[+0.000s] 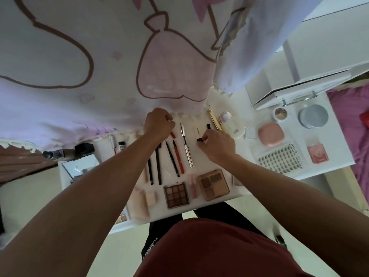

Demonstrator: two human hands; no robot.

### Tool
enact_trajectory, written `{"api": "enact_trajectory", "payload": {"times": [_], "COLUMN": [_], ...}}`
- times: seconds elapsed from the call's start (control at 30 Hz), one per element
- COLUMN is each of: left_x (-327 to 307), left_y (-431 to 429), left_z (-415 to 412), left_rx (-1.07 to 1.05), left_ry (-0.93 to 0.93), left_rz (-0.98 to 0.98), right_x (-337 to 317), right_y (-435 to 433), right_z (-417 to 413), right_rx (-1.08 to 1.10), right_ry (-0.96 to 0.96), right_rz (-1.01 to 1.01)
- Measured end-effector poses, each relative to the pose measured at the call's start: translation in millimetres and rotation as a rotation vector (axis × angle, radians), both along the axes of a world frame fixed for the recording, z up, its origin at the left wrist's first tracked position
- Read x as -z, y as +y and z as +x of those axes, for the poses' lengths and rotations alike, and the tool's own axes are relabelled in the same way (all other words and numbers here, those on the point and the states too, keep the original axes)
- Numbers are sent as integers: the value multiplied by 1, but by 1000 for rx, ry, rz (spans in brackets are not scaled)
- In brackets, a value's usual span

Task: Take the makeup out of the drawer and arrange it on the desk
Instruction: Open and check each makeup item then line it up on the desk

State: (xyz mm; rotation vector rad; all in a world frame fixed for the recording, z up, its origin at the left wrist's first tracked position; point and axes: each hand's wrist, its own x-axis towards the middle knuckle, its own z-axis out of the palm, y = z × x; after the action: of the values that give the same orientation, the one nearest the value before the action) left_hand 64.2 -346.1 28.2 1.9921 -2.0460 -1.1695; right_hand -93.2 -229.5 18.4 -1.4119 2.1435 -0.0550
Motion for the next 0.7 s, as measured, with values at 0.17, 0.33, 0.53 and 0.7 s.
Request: {"api": "enact_trajectory", "payload": {"times": [0.17,0.33,0.53,0.7], "left_x": [-24,-43,-71,-102], "left_y": [25,48,67,88], "left_z": [18,45,58,64], "left_rx": [-115,-214,-233,-152], "left_ry": [58,93,266,483], "left_rz": [-17,-8,95,221], "right_x": [3,-7,-47,-87], "right_y": [-3,-11,0,23], "right_z": [-2,1,2,19], "right_rx": [-130,-160,-328,-436], "right_ry": [103,86,-95,-241], "right_rz": [89,97,28,-10]}}
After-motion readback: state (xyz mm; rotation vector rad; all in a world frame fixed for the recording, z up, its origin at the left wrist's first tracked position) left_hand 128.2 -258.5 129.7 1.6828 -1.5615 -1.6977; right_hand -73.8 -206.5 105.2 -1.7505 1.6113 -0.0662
